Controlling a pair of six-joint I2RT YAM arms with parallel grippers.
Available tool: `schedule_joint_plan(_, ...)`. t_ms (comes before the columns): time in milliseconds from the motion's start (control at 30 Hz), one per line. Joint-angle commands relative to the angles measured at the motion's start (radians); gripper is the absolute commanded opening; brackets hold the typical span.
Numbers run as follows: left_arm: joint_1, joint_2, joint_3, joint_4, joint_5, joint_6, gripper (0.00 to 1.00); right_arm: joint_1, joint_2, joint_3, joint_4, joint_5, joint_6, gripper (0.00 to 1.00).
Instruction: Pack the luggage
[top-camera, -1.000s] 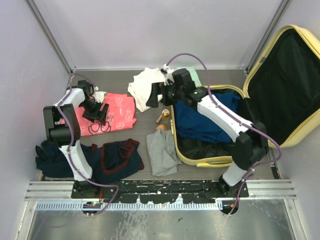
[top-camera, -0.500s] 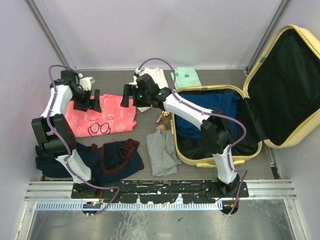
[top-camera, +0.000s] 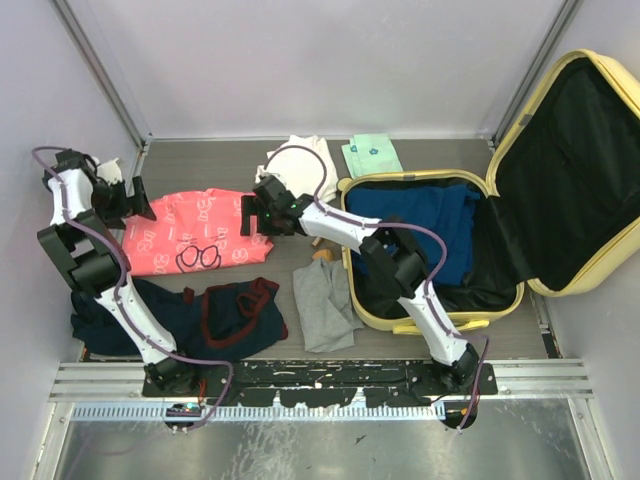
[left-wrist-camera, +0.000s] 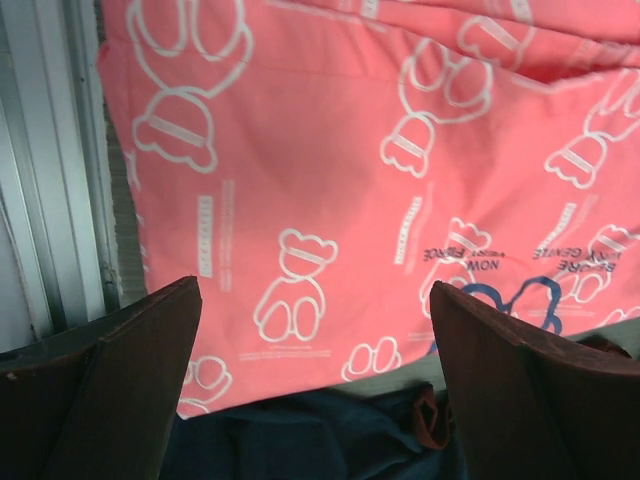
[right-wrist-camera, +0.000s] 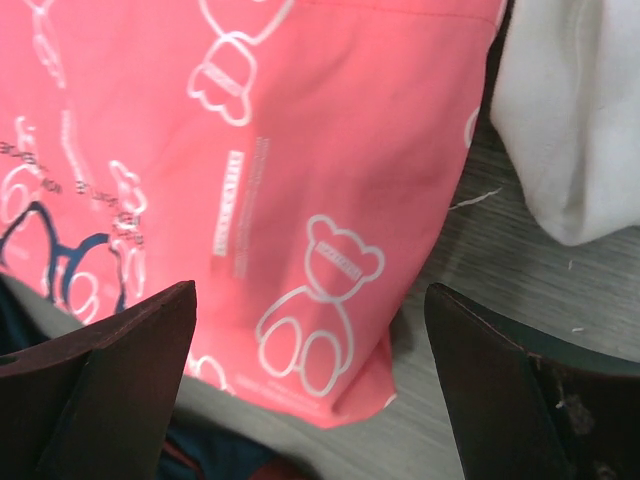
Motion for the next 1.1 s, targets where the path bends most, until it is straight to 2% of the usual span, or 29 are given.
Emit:
schedule_joint_plan(0,0.029,0.057,0.085,-0.042,0.03,0.019,0.98,-0.002,0.033,0.065,0.063,0.008,0.004,1.0)
schedule_joint_plan(233,0.029,0.064,-0.002,0.0,0.005,0.055,1.0,0.015,0.121,0.129,0.09,-0.028,0.026,1.0)
schedule_joint_plan(333,0.029,0.076,-0.05,0.001,0.016,0.063,0.93,0.023,0.141,0.159,0.099,-0.04,0.03,0.94)
schedule_joint_plan(400,0.026,0.08,-0.086,0.004,0.027,0.065,0.87,0.024,0.148,0.159,0.098,-0.036,0.032,0.8)
schedule_joint_plan(467,0.013,0.075,-0.122,0.006,0.038,0.071,0.8,0.019,0.135,0.152,0.081,-0.016,0.019,0.56)
schedule_joint_plan(567,-0.011,0.039,-0.186,0.02,0.055,0.07,0.78,-0.004,0.077,0.112,0.053,-0.004,0.009,0.2)
schedule_joint_plan(633,-0.031,0.009,-0.215,0.026,0.063,0.066,0.77,-0.021,0.033,0.069,0.04,0.005,-0.012,0.02)
schedule_joint_plan(733,-0.062,-0.039,-0.24,0.033,0.059,0.055,0.8,-0.046,-0.028,0.0,0.032,0.005,-0.037,0.0)
schedule_joint_plan(833,-0.048,-0.065,-0.208,0.04,0.051,0.014,0.86,-0.059,-0.078,-0.061,0.031,0.008,-0.056,0.01)
schedule_joint_plan(967,-0.01,-0.055,-0.155,0.062,-0.01,-0.014,0.99,-0.06,-0.114,-0.124,0.06,-0.007,-0.064,0.03)
schedule_joint_plan(1000,-0.007,-0.044,-0.142,0.062,-0.036,-0.012,0.98,-0.06,-0.119,-0.134,0.064,-0.013,-0.065,0.13)
schedule_joint_plan(1067,0.004,-0.016,-0.115,0.05,-0.047,-0.009,0.98,-0.059,-0.119,-0.144,0.07,-0.027,-0.06,0.42)
